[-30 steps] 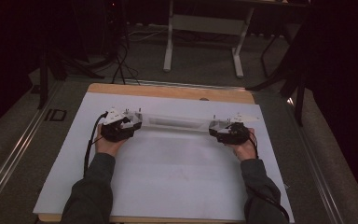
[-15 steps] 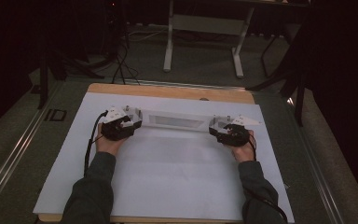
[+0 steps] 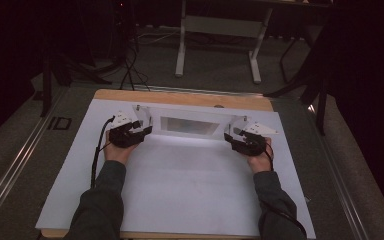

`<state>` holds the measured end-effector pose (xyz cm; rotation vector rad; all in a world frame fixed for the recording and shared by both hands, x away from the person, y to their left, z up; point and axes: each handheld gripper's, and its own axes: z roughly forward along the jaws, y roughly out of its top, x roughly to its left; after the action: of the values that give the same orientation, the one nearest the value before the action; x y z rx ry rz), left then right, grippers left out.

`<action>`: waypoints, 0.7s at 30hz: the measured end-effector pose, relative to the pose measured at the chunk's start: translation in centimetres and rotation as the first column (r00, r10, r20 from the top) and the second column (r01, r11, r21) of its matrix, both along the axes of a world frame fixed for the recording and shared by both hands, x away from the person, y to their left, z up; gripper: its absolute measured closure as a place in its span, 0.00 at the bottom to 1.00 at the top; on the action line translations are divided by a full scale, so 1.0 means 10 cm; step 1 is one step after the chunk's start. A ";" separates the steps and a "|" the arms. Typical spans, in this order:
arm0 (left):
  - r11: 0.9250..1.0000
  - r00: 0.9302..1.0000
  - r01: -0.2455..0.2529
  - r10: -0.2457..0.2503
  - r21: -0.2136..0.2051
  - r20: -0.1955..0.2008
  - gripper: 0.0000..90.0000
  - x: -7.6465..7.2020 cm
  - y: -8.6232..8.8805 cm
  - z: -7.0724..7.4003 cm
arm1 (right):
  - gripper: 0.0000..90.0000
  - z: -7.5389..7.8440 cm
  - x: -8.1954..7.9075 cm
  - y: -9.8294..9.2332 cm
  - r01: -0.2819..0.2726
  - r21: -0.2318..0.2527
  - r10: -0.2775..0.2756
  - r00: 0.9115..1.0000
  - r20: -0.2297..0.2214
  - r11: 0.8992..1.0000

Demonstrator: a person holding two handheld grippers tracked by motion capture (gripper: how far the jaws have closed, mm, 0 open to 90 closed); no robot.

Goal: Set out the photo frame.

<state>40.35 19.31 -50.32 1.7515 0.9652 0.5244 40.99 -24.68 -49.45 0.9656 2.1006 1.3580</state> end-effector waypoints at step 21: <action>0.999 0.998 0.023 -0.025 0.026 0.051 0.44 0.09 -0.06 0.02 | 0.53 0.03 0.05 0.01 0.009 -0.005 -0.009 1.000 -0.005 1.000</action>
<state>41.27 18.70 -50.09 1.7621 0.9043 0.5660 41.48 -24.60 -49.14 0.9756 2.1002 1.3467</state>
